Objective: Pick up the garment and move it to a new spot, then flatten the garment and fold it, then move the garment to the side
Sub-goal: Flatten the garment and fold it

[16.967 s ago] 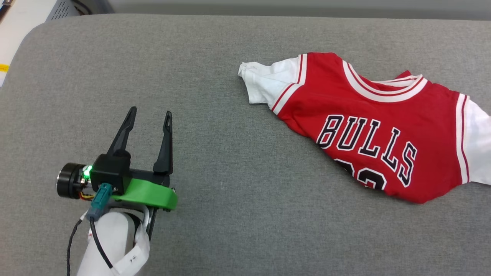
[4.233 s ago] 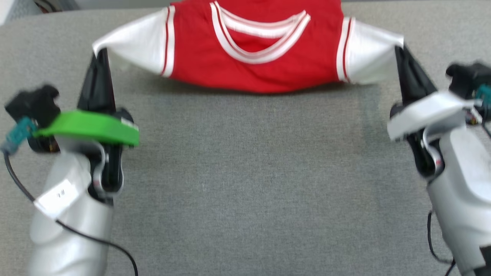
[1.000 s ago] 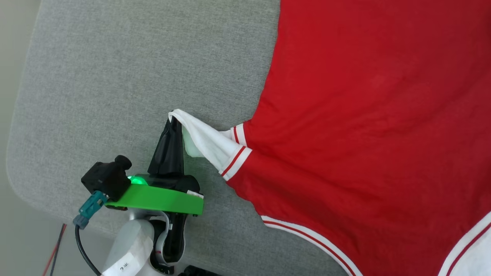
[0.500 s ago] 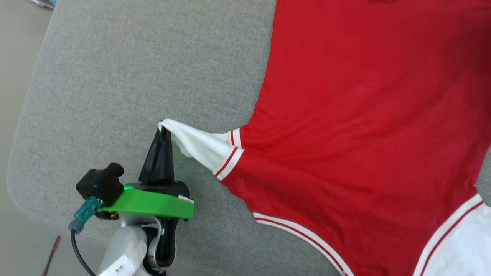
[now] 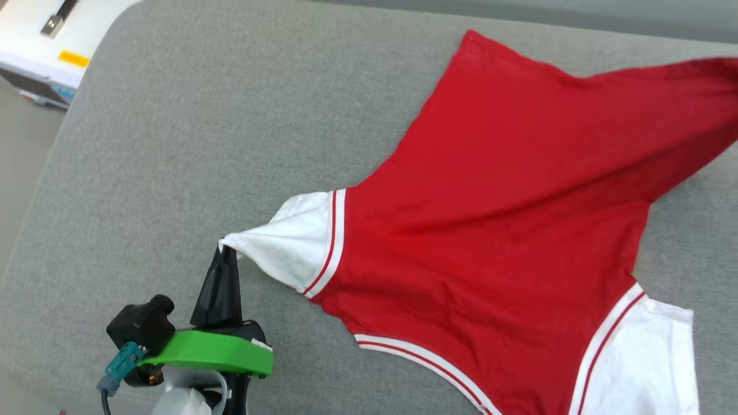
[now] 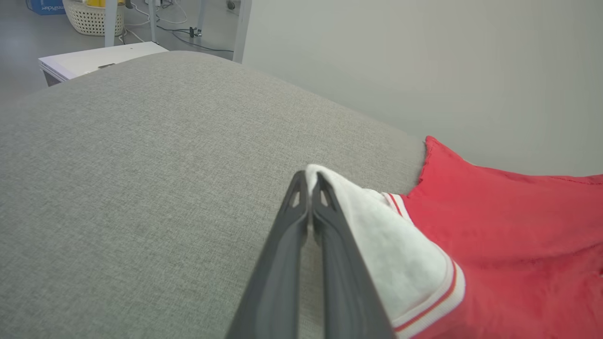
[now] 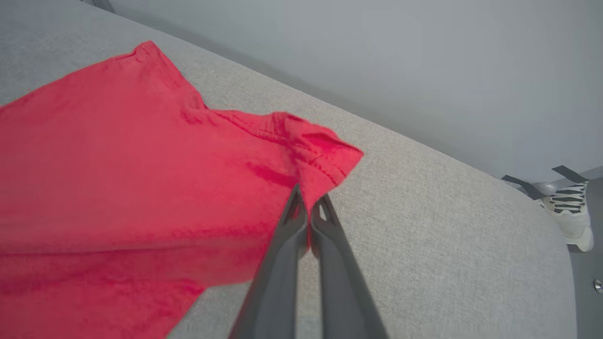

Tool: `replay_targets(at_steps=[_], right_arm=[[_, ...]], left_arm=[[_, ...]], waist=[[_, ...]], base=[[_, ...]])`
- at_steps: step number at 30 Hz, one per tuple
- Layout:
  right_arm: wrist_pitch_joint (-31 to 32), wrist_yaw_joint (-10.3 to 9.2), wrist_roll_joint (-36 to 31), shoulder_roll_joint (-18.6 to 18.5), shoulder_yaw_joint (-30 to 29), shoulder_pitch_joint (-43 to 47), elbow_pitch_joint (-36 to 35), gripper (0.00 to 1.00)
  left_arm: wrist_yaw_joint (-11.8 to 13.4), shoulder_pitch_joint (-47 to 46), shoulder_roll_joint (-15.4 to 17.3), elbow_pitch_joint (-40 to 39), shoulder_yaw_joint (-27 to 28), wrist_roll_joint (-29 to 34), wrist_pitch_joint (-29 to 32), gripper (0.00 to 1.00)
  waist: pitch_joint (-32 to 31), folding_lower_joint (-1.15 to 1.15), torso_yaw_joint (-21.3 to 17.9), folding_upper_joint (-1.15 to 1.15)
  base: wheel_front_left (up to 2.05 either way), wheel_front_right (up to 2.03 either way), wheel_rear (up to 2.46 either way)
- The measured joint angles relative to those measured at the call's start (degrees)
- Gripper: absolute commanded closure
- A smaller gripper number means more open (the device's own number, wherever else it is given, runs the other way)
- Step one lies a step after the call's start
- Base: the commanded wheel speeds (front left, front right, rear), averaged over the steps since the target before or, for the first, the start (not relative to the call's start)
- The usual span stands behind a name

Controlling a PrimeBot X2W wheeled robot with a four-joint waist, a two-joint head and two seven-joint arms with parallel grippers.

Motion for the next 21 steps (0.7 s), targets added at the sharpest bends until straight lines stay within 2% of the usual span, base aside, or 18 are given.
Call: replay_targets(at_steps=[6, 9, 15, 19, 21], right_arm=[[-1.6, 0.0, -0.2, -1.2, -9.5, 16.3, -6.1, 1.0], [-1.5, 0.0, -1.0, 0.6, -15.5, 25.6, -9.3, 1.0], [0.9, 0.0, -5.8, 8.9, -26.5, 44.3, -16.7, 1.0], [2.4, 0.0, -7.9, 16.6, -30.7, 53.1, -20.1, 1.0], [3.1, 0.0, -8.9, 19.3, -32.3, 56.3, -20.8, 1.0]], left_arm=[[0.0, 2.2, 0.0, -0.4, 1.2, 0.5, 0.0, 1.0], [0.0, 3.1, 0.0, -0.5, 1.6, 0.9, 0.0, 1.0], [0.0, 4.0, 0.0, -0.1, 2.1, 1.3, 0.0, 1.0], [-0.4, 4.1, 0.0, 0.3, 2.2, 1.3, 0.0, 1.0], [-0.4, 4.1, 0.0, 0.4, 2.1, 1.3, 0.0, 1.0]], waist=[[-3.2, 0.0, -2.7, 0.0], [-4.4, 0.0, -3.9, 0.0], [-6.6, 0.0, -5.6, 0.0], [-7.4, 0.0, -6.0, 0.0], [-7.5, 0.0, -6.0, 0.0]], base=[[0.0, 0.0, 0.0], [0.0, 0.0, 0.0], [0.0, 0.0, 0.0], [0.0, 0.0, 0.0], [0.0, 0.0, 0.0]])
